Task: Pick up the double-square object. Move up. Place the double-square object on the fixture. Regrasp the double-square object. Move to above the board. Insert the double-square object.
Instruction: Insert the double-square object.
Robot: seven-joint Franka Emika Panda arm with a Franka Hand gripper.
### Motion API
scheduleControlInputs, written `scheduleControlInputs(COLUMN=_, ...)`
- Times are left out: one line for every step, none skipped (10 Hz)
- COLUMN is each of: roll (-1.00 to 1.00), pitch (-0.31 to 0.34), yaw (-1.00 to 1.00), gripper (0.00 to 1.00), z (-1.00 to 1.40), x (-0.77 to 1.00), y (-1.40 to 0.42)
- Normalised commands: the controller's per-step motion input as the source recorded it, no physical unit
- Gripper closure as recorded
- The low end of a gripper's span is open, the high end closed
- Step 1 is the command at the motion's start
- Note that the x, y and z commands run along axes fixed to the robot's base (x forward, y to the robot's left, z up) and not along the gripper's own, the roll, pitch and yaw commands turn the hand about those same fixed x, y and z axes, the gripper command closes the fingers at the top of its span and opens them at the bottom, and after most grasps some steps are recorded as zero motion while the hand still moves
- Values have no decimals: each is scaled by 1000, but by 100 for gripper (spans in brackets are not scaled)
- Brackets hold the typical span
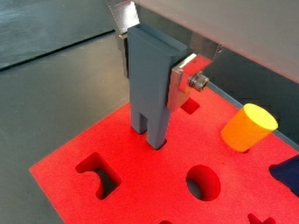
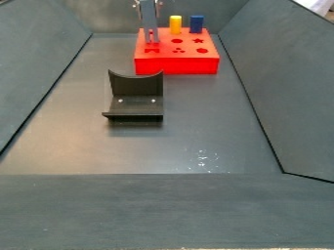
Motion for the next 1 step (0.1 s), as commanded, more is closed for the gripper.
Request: scheduleControlInputs(roll=36, pitch=-4, yaw=29, gripper=100, z=0, x=0, y=-83)
